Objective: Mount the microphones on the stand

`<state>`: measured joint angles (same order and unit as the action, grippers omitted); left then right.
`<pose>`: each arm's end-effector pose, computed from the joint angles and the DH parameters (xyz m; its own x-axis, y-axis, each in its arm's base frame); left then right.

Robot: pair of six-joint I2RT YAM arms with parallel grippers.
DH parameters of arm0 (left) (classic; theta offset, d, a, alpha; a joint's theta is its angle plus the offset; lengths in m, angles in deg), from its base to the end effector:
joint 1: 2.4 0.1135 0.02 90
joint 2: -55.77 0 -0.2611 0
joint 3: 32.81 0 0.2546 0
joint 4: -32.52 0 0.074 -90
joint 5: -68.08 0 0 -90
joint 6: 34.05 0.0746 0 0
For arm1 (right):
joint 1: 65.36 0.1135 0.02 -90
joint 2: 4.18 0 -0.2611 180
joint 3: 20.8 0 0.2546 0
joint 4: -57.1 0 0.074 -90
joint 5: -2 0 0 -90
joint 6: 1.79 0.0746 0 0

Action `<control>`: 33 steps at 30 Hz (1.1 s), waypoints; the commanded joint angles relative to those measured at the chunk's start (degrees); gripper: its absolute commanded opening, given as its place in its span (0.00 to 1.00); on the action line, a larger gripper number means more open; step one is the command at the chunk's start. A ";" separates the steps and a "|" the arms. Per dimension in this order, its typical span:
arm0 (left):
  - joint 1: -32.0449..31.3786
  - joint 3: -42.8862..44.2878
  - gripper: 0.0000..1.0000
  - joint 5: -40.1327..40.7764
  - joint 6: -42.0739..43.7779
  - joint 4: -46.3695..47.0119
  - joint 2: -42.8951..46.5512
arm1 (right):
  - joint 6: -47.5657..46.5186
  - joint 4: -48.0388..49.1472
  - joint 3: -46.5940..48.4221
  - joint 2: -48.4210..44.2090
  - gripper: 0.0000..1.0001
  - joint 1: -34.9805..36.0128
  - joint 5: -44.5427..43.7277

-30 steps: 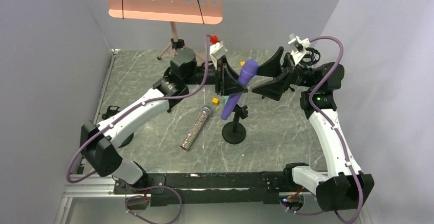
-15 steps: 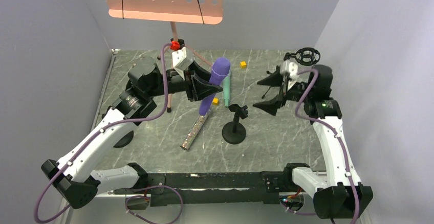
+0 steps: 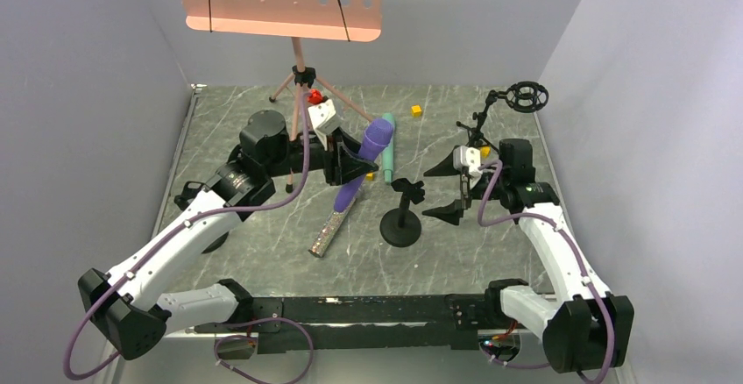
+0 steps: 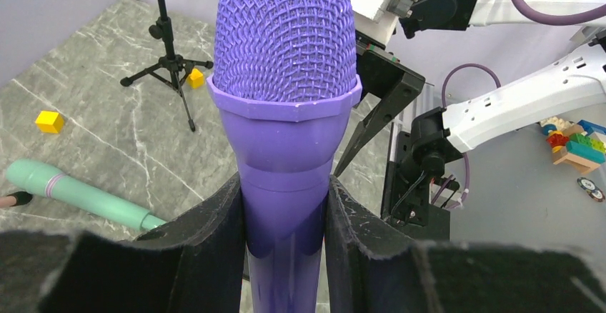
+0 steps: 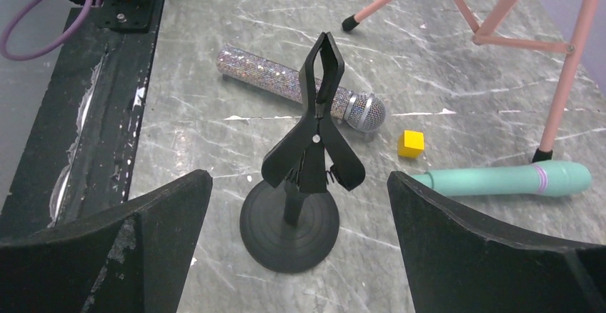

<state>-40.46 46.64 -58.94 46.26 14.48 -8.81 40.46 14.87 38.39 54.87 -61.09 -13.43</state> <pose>0.1986 -0.2125 0.4073 -0.2054 -0.0098 -0.9786 0.9445 0.2601 -0.2009 0.2040 0.0873 0.2751 0.0933 -0.1905 -0.9772 -0.9877 0.1056 -0.1149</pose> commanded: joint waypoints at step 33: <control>0.18 0.89 0.06 -5.03 -3.18 15.73 -7.21 | -3.62 1.07 2.99 6.23 0.23 6.01 -1.94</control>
<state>-40.46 46.16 -60.84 44.64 24.06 -14.34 41.93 19.77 38.31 60.64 -55.32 -17.24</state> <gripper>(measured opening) 0.406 0.341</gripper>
